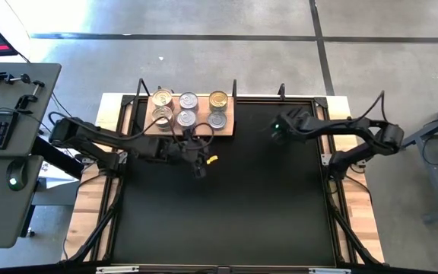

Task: Stack canned seafood by type on shelf
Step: Stack the green tuna can on top of the green tuna can on the shelf

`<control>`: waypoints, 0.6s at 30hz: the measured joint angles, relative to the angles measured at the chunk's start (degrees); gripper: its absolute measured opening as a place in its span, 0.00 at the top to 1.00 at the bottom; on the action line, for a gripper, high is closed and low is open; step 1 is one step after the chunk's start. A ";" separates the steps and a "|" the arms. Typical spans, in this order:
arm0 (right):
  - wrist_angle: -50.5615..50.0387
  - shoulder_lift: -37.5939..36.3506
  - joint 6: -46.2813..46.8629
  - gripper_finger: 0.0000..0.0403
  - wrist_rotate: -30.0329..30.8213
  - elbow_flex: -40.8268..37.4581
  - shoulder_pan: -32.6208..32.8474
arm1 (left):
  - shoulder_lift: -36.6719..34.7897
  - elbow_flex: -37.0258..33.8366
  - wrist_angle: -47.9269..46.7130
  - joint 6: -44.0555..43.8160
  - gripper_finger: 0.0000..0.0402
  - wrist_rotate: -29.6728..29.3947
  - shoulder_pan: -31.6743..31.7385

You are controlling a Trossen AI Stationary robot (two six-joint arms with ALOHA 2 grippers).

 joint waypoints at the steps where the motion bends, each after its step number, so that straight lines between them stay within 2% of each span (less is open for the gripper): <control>1: 1.07 -0.06 -0.57 1.00 -1.78 -0.29 -1.08 | 0.50 0.00 1.03 0.58 0.77 0.00 -0.41; 4: 1.19 -0.10 -0.79 1.00 -5.19 -0.38 -1.50 | 2.19 0.00 3.05 2.27 0.77 -0.04 -1.47; 8: 1.60 -0.11 1.97 1.00 -11.35 -0.07 2.29 | 4.67 0.00 6.39 4.71 0.77 -0.07 -2.84; 11: 2.11 -0.17 6.13 1.00 -15.03 -0.03 7.86 | 6.15 0.00 8.69 5.14 0.77 -0.09 -4.00; 18: 7.20 0.15 16.95 1.00 -18.68 -0.40 25.50 | 6.28 0.00 9.59 6.09 0.77 -0.07 -7.82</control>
